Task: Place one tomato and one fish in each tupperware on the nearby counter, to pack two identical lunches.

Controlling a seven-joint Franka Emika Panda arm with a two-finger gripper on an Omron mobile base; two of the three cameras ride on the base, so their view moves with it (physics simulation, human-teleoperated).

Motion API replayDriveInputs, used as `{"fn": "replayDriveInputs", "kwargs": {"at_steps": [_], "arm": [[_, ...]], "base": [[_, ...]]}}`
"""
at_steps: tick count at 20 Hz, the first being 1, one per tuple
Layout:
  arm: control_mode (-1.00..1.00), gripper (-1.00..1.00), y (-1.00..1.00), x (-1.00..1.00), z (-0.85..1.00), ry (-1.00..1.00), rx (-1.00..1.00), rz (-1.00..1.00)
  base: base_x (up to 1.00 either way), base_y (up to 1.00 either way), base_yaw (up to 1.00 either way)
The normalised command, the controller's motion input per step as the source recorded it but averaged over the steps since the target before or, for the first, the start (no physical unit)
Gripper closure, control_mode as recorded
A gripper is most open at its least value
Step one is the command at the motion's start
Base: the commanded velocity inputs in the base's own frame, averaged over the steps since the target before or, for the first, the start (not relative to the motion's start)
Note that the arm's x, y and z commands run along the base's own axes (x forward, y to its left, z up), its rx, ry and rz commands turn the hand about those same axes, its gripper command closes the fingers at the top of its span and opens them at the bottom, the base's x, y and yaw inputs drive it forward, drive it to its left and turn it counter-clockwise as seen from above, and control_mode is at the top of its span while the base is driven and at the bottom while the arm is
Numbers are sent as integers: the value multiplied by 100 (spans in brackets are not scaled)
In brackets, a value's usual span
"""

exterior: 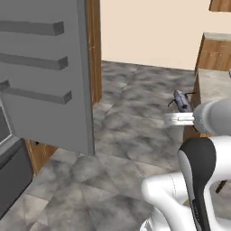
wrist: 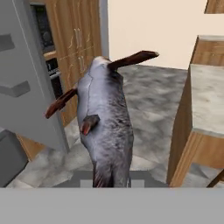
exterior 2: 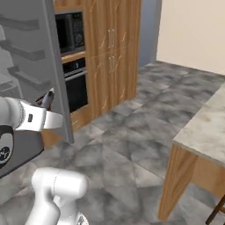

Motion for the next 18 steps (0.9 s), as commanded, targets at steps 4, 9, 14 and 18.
{"fn": "replayDriveInputs", "kwargs": {"at_steps": [4, 9, 14, 18], "arm": [[100, 100, 0, 0, 0, 0, 0, 0], [100, 100, 0, 0, 0, 0, 0, 0], [100, 100, 0, 0, 0, 0, 0, 0], [100, 100, 0, 0, 0, 0, 0, 0]], "base": [[-33, 0, -57], [-17, 8, -56], [5, 78, -37], [14, 96, -11]]}}
